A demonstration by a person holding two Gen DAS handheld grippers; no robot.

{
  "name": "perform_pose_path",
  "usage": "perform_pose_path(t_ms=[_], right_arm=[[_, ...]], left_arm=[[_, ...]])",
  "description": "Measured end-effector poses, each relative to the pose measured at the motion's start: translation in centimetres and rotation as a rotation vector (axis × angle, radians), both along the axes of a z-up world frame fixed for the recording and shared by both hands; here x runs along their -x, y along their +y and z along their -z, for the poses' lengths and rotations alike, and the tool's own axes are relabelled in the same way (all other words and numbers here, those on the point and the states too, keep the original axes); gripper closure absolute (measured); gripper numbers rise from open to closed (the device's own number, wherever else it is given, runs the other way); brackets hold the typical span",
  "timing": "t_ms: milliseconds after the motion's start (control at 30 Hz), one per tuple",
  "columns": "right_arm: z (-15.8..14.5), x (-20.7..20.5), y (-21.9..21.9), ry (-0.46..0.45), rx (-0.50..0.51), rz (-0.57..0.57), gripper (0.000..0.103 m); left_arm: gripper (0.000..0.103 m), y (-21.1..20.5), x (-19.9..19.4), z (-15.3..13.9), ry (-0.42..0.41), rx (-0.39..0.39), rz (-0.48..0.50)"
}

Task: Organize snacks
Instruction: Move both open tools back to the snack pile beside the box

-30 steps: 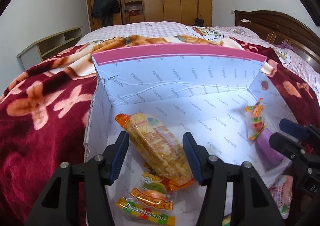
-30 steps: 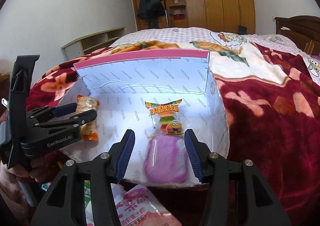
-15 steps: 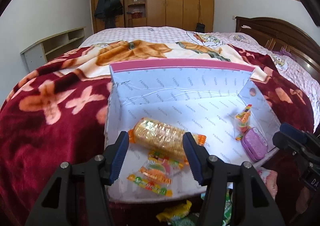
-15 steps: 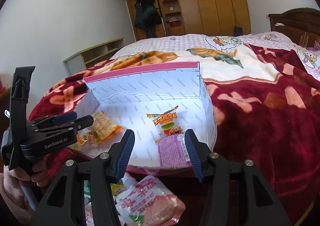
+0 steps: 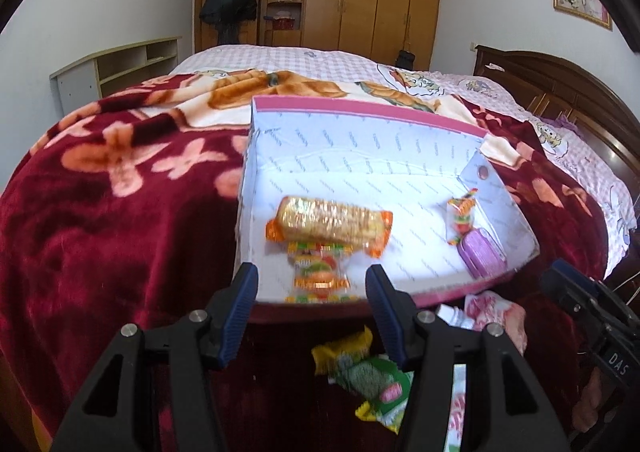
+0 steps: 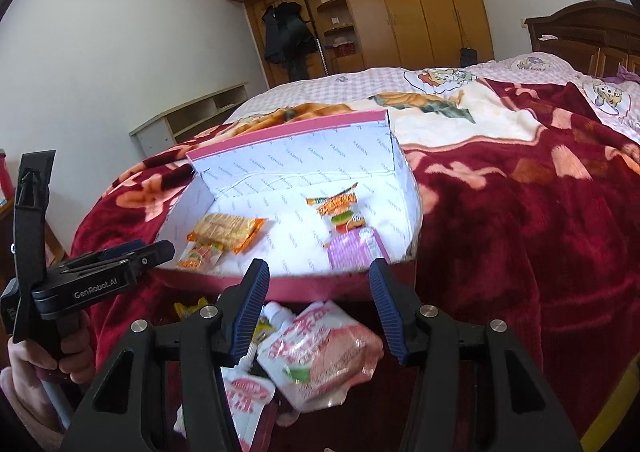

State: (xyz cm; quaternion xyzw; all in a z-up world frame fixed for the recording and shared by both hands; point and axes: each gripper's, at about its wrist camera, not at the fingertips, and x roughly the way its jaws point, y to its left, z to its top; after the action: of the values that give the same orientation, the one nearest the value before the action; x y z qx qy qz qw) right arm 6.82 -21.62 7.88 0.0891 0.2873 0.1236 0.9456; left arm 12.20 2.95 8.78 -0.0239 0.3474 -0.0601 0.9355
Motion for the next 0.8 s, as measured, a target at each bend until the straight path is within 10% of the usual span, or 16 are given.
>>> perform_pose_path(t_ms=[800], right_arm=[[2.5,5.1,0.0,0.069,-0.026,-0.025,0.049]], left_arm=[[0.044,-4.0,5.1,2.7,0.081,0.065,0.107]])
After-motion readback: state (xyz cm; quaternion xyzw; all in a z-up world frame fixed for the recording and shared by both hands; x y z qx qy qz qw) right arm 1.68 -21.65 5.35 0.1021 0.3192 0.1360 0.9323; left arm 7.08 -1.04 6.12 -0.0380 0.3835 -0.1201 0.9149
